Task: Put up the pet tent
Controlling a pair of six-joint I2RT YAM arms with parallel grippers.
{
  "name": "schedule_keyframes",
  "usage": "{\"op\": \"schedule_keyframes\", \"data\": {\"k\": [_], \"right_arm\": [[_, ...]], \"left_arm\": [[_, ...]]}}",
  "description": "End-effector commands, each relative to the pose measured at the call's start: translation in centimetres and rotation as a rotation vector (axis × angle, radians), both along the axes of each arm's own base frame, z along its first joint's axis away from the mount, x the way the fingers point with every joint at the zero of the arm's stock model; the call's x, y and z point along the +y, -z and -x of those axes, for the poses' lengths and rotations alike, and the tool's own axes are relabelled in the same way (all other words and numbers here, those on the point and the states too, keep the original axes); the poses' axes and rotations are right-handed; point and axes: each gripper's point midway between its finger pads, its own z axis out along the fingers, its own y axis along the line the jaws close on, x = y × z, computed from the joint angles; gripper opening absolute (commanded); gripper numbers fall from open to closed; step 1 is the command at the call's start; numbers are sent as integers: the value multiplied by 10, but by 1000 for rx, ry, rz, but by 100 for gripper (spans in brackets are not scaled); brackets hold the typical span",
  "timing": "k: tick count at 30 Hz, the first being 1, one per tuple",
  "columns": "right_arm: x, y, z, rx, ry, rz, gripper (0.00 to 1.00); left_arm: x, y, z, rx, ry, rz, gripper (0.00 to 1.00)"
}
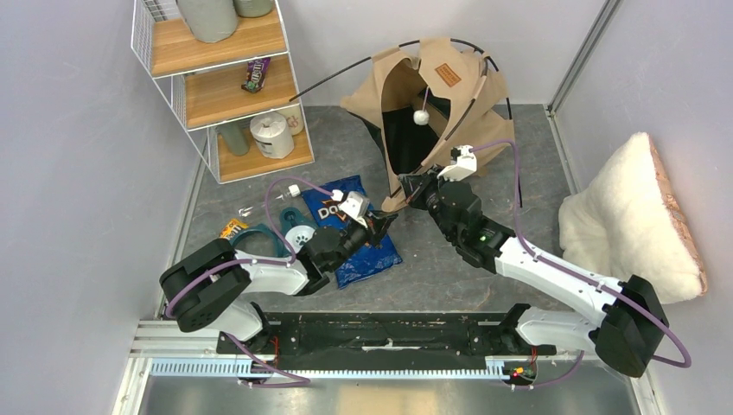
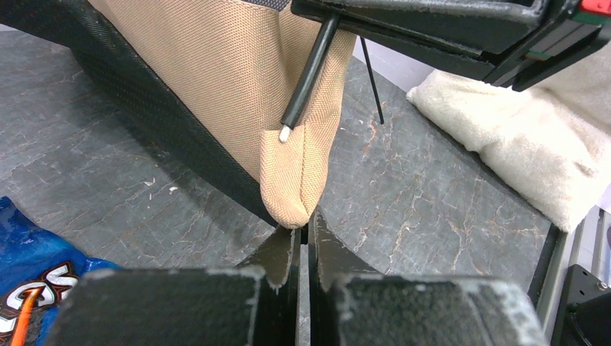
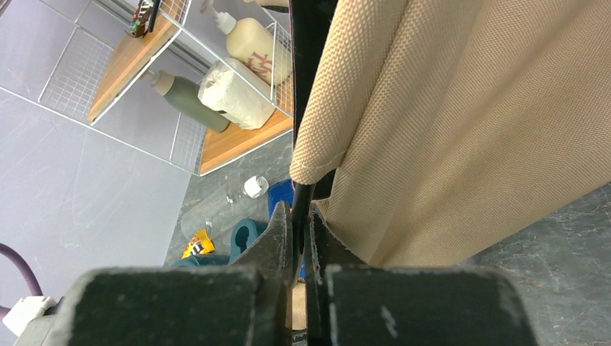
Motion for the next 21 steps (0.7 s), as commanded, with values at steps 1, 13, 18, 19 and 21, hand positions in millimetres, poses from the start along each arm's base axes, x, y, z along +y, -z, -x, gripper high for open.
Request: {"op": "schedule_keyframes", "data": {"k": [1, 13, 18, 19, 21], "right_arm": [[-71, -99, -34, -221, 385, -184, 0], [-66, -92, -36, -209, 364, -125, 0], [-67, -87, -31, -194, 341, -98, 0], [-68, -86, -31, -192, 344, -92, 0], [-69, -84, -31, -188, 348, -85, 0]], "left_arm": [[14, 82, 26, 107, 48, -257, 2], [15, 86, 26, 114, 26, -257, 2], [15, 84, 24, 111, 17, -254, 2], [15, 84, 24, 111, 16, -256, 2], [15, 85, 24, 110, 15, -259, 2]]}}
